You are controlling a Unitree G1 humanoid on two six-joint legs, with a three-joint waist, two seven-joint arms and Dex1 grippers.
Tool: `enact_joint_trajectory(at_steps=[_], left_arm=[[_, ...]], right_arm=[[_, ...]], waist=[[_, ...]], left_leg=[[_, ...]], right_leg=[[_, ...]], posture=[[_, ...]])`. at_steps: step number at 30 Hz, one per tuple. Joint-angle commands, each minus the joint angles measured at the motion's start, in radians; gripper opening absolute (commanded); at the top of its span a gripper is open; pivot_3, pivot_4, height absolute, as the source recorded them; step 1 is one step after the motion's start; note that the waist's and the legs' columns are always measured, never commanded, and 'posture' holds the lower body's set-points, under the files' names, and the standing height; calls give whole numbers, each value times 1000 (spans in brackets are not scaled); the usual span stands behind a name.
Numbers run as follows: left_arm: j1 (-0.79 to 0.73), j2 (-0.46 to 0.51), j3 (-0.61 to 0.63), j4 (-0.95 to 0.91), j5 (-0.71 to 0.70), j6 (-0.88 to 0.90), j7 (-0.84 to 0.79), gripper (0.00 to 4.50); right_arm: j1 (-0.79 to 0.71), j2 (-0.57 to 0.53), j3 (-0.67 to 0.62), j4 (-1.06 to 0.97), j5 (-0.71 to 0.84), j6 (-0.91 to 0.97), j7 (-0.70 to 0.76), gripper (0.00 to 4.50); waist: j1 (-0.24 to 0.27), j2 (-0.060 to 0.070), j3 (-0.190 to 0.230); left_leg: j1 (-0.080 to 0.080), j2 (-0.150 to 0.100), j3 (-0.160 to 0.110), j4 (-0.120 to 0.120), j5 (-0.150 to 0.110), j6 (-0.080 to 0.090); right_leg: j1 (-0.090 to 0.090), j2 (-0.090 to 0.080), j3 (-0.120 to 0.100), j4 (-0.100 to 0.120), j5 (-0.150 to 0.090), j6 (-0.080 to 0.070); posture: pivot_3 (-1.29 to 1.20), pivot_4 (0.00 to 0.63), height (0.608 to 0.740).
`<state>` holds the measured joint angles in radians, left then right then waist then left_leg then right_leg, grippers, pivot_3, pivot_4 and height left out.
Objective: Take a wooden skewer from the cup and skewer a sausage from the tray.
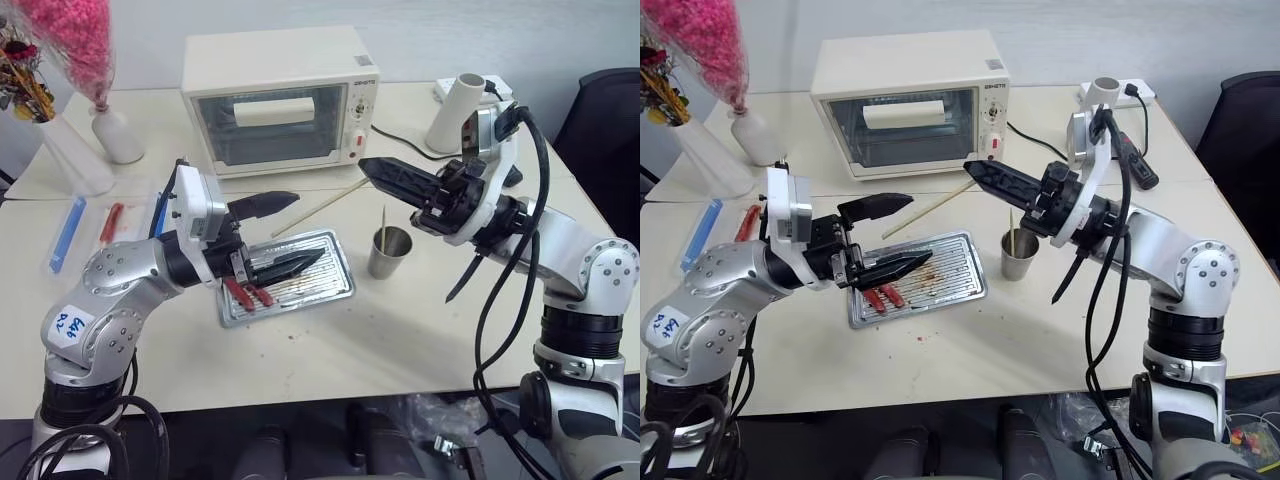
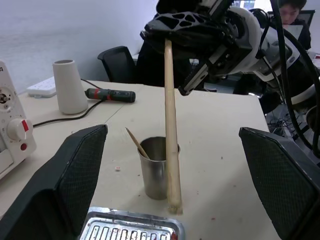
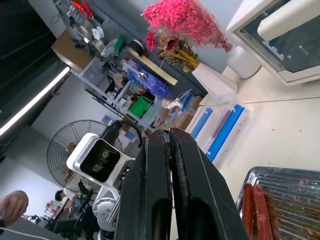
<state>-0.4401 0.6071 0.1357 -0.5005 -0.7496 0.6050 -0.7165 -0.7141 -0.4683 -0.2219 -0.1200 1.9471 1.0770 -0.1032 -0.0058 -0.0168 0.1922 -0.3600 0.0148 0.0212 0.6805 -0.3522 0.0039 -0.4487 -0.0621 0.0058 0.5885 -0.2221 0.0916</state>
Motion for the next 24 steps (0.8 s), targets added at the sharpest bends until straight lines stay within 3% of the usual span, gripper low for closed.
enact_joint_trajectory(at_steps=[1,4,5,9,14,20,24], left_arm=[[-16,2,13,-29,-28,3,9,4500],[-17,-3,20,-28,-35,5,16,4500],[-19,-6,22,-27,-38,5,21,4304],[-18,-15,16,-25,-39,3,30,3445],[-24,-21,7,-11,-30,-3,34,1905],[-35,-26,6,4,-22,-10,38,1905],[-40,-41,13,8,-34,-12,45,1108]], right_arm=[[18,11,-13,-48,25,-27,-6,63],[26,21,-20,-49,25,-41,-13,63],[28,24,-22,-47,25,-44,-15,20],[32,34,-22,-50,25,-50,-19,0],[31,52,-32,-51,25,-49,-19,0],[35,56,-36,-54,25,-50,-19,0],[37,60,-37,-56,25,-52,-24,0]], waist=[[0,0,0],[0,0,0],[1,0,0],[1,0,0],[1,0,0],[1,0,0],[1,0,0]], left_leg=[[0,0,0,0,0,0],[0,0,0,0,0,0],[0,0,0,0,0,0],[0,0,0,0,0,0],[0,0,0,0,0,0],[0,0,0,0,0,0],[0,0,0,0,0,0]], right_leg=[[0,0,0,0,0,0],[0,1,0,0,0,0],[0,1,0,0,0,0],[0,1,0,0,0,0],[0,1,0,0,0,0],[0,1,0,0,0,0],[0,1,0,0,0,0]], posture=[[0,150,740],[0,150,740],[0,150,740],[0,150,740],[0,150,740],[0,150,740],[0,150,740]])
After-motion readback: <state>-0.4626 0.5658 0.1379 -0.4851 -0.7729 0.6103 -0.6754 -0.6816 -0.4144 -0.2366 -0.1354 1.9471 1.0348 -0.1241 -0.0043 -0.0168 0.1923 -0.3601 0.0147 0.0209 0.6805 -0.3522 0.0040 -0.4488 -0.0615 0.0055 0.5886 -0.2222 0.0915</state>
